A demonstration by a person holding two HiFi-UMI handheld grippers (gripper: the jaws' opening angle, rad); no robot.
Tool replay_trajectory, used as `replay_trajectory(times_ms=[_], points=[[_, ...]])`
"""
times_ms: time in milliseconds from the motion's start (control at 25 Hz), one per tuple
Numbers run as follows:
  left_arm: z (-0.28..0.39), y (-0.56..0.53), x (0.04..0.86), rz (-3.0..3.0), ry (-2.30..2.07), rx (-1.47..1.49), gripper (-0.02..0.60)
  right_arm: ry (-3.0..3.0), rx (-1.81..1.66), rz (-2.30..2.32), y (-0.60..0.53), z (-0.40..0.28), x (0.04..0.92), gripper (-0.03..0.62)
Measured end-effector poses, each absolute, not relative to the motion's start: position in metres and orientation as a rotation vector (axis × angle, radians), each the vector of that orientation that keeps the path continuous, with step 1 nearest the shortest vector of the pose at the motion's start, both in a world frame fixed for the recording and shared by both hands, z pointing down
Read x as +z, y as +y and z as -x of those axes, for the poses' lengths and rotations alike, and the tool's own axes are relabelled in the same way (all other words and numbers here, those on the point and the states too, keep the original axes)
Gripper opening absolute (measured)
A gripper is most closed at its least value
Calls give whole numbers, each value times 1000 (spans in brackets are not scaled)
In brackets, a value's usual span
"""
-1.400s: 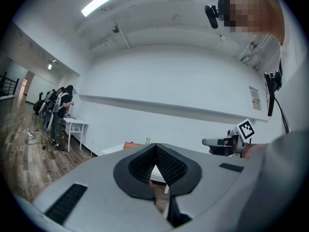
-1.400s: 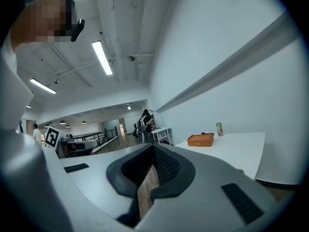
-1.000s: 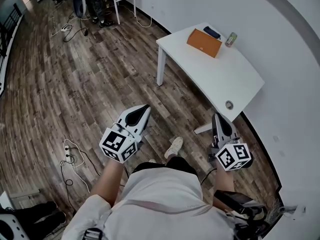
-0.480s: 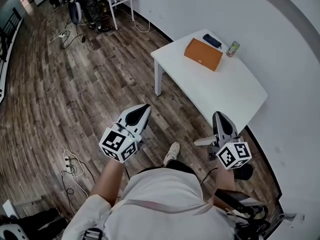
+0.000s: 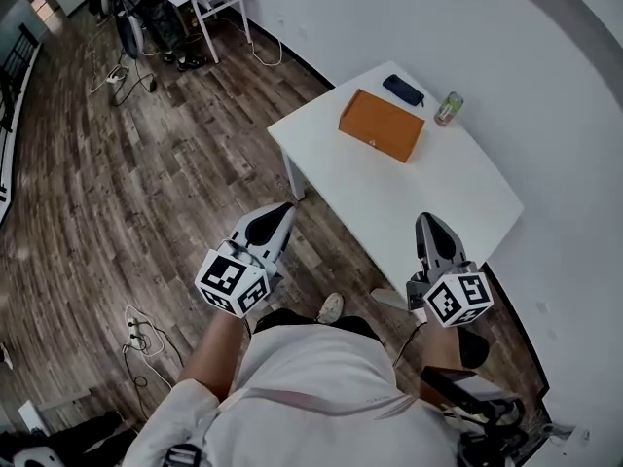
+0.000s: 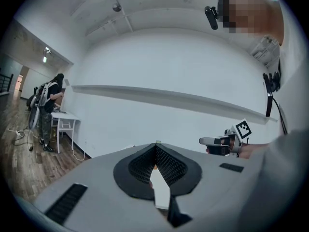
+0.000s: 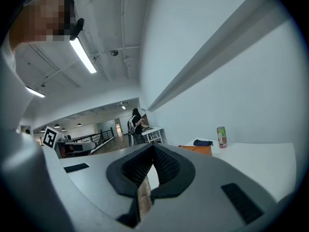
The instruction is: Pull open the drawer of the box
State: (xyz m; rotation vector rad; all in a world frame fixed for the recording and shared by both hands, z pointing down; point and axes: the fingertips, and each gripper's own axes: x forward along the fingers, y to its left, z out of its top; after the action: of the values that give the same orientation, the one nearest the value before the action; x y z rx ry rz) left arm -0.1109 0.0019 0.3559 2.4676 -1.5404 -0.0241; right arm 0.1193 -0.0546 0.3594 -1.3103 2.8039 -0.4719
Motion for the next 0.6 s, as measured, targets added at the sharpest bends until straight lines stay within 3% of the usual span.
replay_trajectory(times_ms=[600], points=[[108,-139,379,-2557,-1299,35,11,2676,-543,1552,-151,-121,382,3]])
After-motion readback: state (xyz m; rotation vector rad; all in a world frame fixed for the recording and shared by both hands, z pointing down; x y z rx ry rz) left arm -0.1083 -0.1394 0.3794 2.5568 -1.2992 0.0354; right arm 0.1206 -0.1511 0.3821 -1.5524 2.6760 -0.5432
